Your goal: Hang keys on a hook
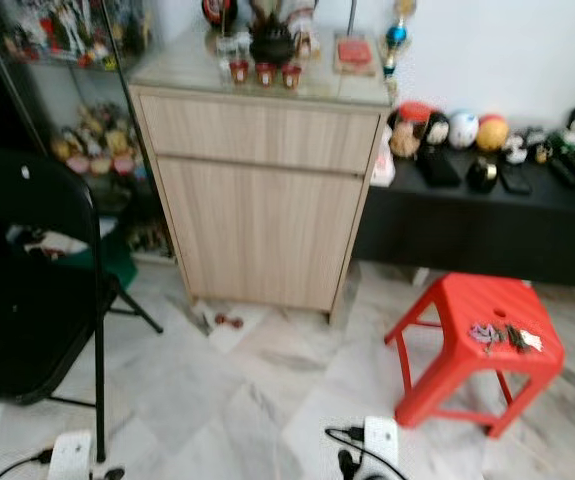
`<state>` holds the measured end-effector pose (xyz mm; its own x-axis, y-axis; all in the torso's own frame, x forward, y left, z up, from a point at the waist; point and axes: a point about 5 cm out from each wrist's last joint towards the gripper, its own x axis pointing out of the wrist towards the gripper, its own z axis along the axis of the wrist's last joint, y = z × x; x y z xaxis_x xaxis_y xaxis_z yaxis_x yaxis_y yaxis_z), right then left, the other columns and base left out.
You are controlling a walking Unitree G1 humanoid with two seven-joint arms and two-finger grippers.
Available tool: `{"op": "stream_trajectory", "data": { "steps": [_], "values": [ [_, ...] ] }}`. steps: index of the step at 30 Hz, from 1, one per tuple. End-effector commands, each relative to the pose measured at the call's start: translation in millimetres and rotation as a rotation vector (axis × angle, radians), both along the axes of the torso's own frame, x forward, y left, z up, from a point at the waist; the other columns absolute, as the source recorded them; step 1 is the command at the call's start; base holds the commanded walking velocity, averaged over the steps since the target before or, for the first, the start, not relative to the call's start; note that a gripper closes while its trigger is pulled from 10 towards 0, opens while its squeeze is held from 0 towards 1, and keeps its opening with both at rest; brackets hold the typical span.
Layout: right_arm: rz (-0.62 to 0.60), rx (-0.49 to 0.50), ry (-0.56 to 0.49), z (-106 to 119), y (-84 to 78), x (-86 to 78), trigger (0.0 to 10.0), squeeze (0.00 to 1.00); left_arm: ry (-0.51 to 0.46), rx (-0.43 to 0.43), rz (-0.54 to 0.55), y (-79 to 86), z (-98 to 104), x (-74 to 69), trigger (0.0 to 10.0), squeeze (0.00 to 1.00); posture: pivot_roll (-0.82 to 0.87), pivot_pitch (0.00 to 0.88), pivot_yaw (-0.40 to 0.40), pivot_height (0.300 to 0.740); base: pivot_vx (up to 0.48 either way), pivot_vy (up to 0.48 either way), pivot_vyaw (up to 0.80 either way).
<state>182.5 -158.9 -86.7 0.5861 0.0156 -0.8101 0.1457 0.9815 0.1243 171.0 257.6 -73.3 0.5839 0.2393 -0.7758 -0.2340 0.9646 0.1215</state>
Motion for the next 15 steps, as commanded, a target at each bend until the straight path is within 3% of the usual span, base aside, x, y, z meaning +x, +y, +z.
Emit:
{"op": "stream_trajectory", "data": {
  "steps": [1, 15],
  "values": [
    [-0.031, -0.026, 0.025, -3.9, -10.8, -9.8, 10.0, 0.00, 0.025, -0.030, -0.003, -10.4, -6.1, -5.9, 10.0, 0.00, 0.19, 0.000, -0.027, 0.740, 0.000, -0.458, 0.00],
    [-0.112, -0.045, 0.051, -10.6, -30.1, -32.7, 10.0, 0.00, 0.079, -0.067, -0.032, -29.4, -18.9, -26.1, 10.0, 0.00, 0.10, 0.000, -0.039, 0.740, 0.000, -0.438, 0.00]
  ]
}}
